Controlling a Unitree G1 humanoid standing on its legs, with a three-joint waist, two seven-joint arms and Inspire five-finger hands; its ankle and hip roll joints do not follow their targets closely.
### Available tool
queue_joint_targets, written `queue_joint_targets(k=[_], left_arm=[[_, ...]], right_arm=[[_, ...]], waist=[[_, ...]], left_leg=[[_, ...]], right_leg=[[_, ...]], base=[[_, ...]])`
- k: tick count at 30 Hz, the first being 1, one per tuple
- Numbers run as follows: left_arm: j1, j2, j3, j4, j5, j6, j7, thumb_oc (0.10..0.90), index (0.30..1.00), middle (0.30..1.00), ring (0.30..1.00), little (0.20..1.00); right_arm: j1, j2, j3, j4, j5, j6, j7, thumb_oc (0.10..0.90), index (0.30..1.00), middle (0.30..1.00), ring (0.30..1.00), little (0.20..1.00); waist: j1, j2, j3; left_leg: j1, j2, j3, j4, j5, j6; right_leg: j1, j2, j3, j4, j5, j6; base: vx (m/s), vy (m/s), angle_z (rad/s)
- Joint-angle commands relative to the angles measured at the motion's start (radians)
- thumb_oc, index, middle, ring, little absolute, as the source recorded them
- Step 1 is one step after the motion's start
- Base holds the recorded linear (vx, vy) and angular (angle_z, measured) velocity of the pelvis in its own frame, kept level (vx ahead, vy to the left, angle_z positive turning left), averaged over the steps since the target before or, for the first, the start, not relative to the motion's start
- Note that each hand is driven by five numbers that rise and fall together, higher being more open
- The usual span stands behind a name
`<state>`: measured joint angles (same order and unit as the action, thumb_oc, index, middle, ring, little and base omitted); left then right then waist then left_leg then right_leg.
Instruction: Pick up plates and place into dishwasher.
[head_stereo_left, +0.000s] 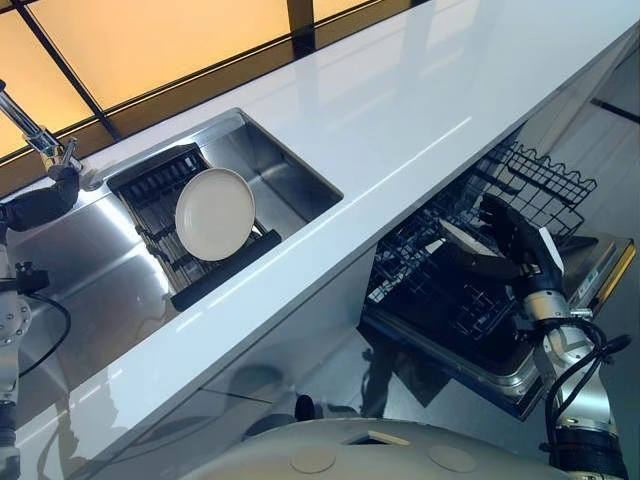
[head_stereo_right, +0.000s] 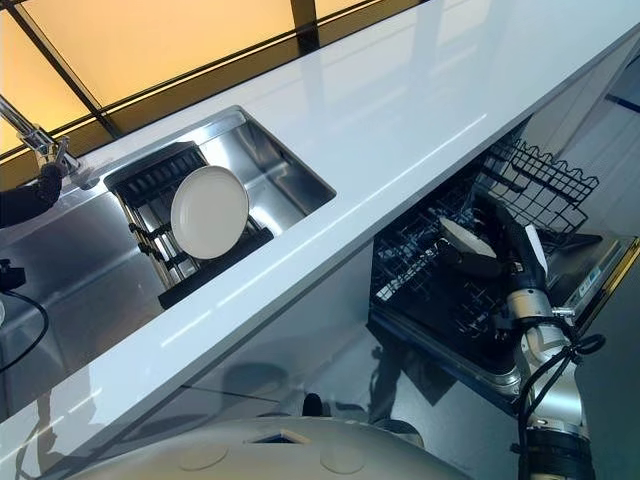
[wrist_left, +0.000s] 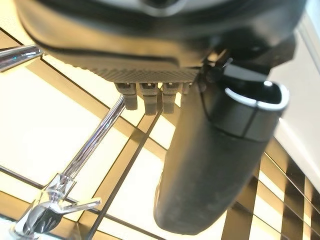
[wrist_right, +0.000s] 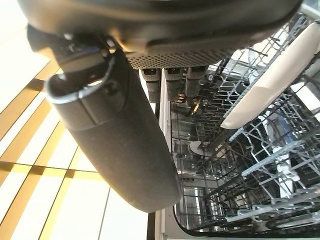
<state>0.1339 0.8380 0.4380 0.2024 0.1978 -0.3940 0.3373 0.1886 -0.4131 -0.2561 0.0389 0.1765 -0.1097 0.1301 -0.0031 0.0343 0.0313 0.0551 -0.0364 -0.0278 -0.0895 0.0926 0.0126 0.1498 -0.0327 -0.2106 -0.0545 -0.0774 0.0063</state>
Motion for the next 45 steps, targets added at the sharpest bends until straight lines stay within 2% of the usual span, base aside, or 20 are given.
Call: queue_joint_targets(k=[1, 7, 14, 18, 28, 37, 45], left_arm=[[-0.174, 0.124, 0.021, 0.015, -0.042, -0.008, 0.010, 0.800, 0.900, 0.900, 0.900, 0.900], [-0.274, 0.188, -0.050, 0.153, -0.096, 0.025, -0.033, 0.800, 0.900, 0.900, 0.900, 0.900], [-0.425, 0.238, -0.181, 0.339, -0.102, 0.132, -0.076, 0.800, 0.900, 0.900, 0.900, 0.900], [-0.473, 0.271, -0.226, 0.413, -0.098, 0.165, -0.085, 0.800, 0.900, 0.900, 0.900, 0.900], [-0.554, 0.330, -0.271, 0.517, -0.138, 0.244, -0.075, 0.800, 0.900, 0.900, 0.900, 0.900], [-0.560, 0.311, -0.262, 0.565, -0.135, 0.279, -0.058, 0.800, 0.900, 0.900, 0.900, 0.900], [-0.566, 0.278, -0.297, 0.562, -0.138, 0.304, -0.028, 0.800, 0.900, 0.900, 0.900, 0.900]], right_arm=[[-0.148, -0.089, 0.019, -0.059, 0.015, -0.146, -0.029, 0.800, 0.900, 0.900, 0.900, 0.900], [-0.164, -0.134, 0.047, -0.034, 0.021, -0.142, -0.031, 0.800, 0.900, 0.900, 0.900, 0.900], [-0.168, -0.193, 0.045, -0.024, 0.003, -0.115, -0.003, 0.800, 0.900, 0.900, 0.900, 0.900], [-0.166, -0.236, 0.029, -0.001, 0.027, -0.116, 0.009, 0.800, 0.900, 0.900, 0.900, 0.900], [-0.152, -0.275, 0.017, 0.040, 0.035, -0.147, 0.054, 0.800, 0.900, 0.900, 0.900, 0.900], [-0.119, -0.283, -0.010, 0.074, 0.004, -0.167, 0.078, 0.800, 0.900, 0.900, 0.900, 0.900], [-0.079, -0.313, -0.022, 0.097, -0.009, -0.177, 0.089, 0.800, 0.900, 0.900, 0.900, 0.900]], waist=[[-0.004, 0.014, -0.038], [-0.024, 0.020, -0.041], [-0.068, 0.026, -0.028], [-0.086, 0.024, -0.015], [-0.124, 0.021, 0.023], [-0.154, 0.019, 0.044], [-0.173, 0.012, 0.071]], left_leg=[[0.056, -0.051, 0.043, 0.002, -0.133, 0.019], [0.059, -0.058, 0.055, 0.004, -0.134, 0.027], [0.061, -0.072, 0.082, 0.028, -0.151, 0.047], [0.058, -0.079, 0.098, 0.049, -0.165, 0.057], [0.025, -0.091, 0.149, 0.148, -0.212, 0.076], [0.010, -0.110, 0.179, 0.200, -0.239, 0.085], [-0.014, -0.118, 0.199, 0.234, -0.242, 0.087]], right_leg=[[-0.070, 0.028, 0.015, 0.032, 0.037, 0.057], [-0.076, 0.022, 0.033, 0.041, 0.047, 0.063], [-0.101, 0.006, 0.076, 0.081, 0.056, 0.077], [-0.118, -0.004, 0.089, 0.104, 0.063, 0.084], [-0.173, -0.029, 0.119, 0.167, 0.065, 0.078], [-0.219, -0.058, 0.141, 0.206, 0.093, 0.080], [-0.266, -0.089, 0.152, 0.244, 0.119, 0.090]], base=[[0.07, 0.099, 0.00], [0.10, 0.116, 0.00], [0.18, 0.184, -0.08], [0.18, 0.187, -0.17], [0.12, 0.131, -0.20], [0.10, 0.115, -0.10], [0.06, 0.116, -0.05]])
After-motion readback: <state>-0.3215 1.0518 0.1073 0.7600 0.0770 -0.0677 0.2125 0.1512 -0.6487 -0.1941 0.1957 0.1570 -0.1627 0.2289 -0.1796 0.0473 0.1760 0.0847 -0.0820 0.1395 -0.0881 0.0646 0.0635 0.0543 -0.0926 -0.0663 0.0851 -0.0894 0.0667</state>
